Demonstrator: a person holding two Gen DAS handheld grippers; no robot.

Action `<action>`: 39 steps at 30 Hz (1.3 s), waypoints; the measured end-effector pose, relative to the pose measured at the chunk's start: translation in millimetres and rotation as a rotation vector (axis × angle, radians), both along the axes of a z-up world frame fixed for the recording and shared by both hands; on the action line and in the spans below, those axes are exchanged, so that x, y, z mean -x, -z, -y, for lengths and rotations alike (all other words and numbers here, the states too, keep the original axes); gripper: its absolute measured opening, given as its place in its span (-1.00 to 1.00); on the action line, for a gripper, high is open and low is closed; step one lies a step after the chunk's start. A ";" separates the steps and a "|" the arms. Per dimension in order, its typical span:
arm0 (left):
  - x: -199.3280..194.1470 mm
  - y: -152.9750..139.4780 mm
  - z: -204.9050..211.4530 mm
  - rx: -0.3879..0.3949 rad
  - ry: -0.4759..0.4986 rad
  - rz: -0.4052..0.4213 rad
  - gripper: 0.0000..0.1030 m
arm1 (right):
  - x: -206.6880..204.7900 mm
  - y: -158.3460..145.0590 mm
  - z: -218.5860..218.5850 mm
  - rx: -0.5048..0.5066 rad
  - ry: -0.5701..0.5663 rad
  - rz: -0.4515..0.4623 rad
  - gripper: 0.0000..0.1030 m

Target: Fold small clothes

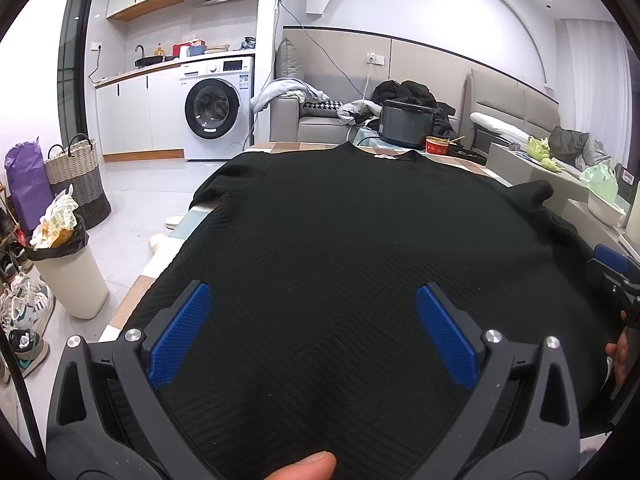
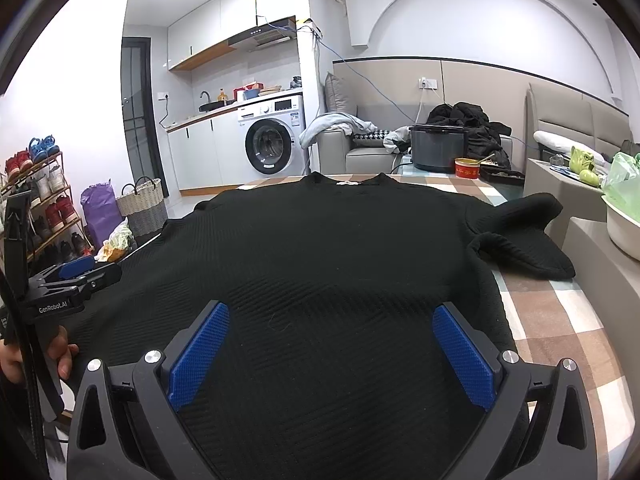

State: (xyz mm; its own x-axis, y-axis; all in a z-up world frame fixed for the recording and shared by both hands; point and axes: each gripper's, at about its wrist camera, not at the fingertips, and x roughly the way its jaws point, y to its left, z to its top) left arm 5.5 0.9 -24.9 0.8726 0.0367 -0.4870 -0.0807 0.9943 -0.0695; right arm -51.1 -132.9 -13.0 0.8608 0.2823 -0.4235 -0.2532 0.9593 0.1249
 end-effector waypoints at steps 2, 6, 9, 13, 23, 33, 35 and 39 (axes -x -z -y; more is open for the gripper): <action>-0.4 0.4 0.7 0.001 0.001 0.000 0.98 | -0.1 0.5 0.2 0.001 0.000 0.000 1.00; -1.0 1.5 1.9 0.003 0.004 -0.001 0.98 | -1.1 1.3 0.9 0.004 -0.003 0.000 1.00; -1.2 2.0 1.9 0.003 0.005 -0.001 0.98 | -0.4 2.2 0.9 0.005 -0.004 0.001 1.00; -1.8 2.3 1.6 0.002 0.004 0.000 0.98 | -0.3 2.6 1.0 0.006 -0.006 -0.001 1.00; -1.2 2.3 1.9 0.003 0.004 -0.001 0.98 | 0.7 2.9 1.0 0.010 -0.009 0.000 1.00; -0.8 2.5 2.1 0.003 0.005 -0.001 0.98 | 0.6 3.1 -0.5 0.013 -0.010 -0.001 1.00; -0.6 2.5 2.2 0.001 0.004 -0.001 0.98 | 0.5 3.1 -0.8 0.013 -0.009 -0.001 1.00; -0.7 2.5 2.2 0.002 0.004 -0.001 0.98 | 0.7 3.3 -0.9 0.012 -0.009 -0.001 1.00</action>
